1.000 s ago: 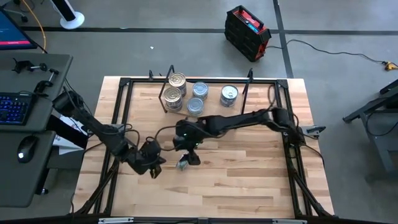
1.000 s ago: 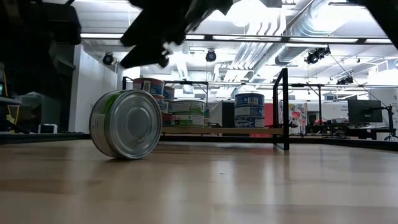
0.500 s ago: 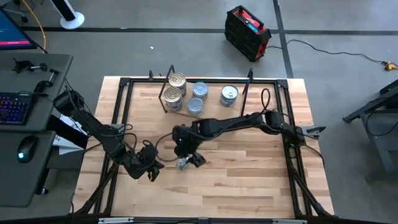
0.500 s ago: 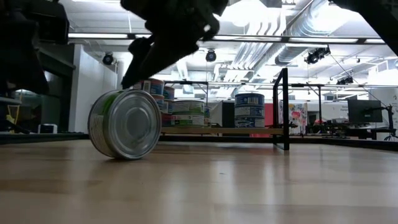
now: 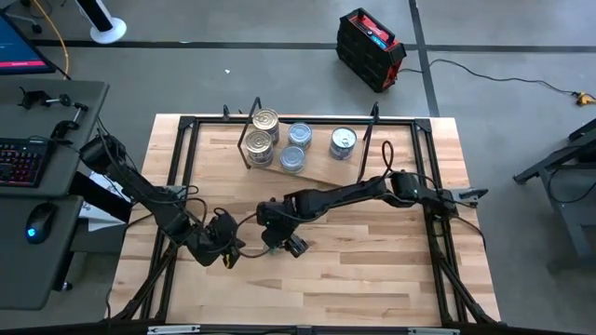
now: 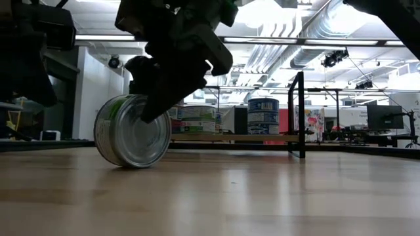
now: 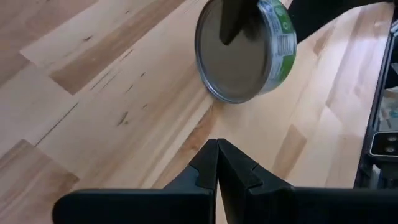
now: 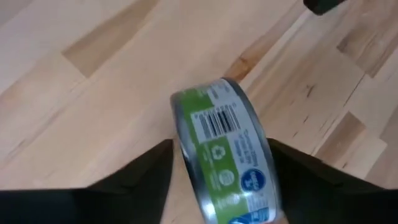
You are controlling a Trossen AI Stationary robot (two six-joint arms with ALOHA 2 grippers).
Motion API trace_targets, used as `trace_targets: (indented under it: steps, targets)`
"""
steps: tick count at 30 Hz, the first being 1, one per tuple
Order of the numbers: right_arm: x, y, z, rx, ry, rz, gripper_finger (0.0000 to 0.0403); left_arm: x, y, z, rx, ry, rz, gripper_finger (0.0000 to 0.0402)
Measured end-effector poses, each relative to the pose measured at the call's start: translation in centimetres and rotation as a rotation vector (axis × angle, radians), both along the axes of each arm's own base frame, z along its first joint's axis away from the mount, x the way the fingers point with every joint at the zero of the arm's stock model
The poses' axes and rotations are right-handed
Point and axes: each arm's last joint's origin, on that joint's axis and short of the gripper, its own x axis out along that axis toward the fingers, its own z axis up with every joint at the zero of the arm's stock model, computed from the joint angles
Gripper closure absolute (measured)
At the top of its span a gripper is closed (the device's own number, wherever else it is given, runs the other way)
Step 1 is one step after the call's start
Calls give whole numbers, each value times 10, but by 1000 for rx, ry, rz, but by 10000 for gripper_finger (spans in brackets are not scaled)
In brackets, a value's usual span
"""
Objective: Stack canned seafood by type on shelf
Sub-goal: Stack the green white tuna can on top of the other green white tuna cans on the shelf
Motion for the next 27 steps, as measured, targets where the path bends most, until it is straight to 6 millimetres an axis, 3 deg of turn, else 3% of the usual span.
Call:
trace_targets:
  steps: [5,6,11,20,24,27]
  targets:
    - [-2,2,3,-24,18,-13,286,2,-1,8,-36,-58,-9,401]
    - [-3,2,7,-19,33,-30,291,3,-1,11,-37,-82,-24,401]
    - [-11,-14,53,-20,92,-173,290,-4,8,21,85,-122,-46,401]
    - [-57,-63,147,-397,-11,-631,290,-11,30,27,290,-83,-36,401]
    - [-75,-92,157,-619,8,-854,290,-10,37,26,340,-55,-35,401]
    - [-85,-111,161,-685,34,-957,290,-10,38,25,349,-46,-30,401]
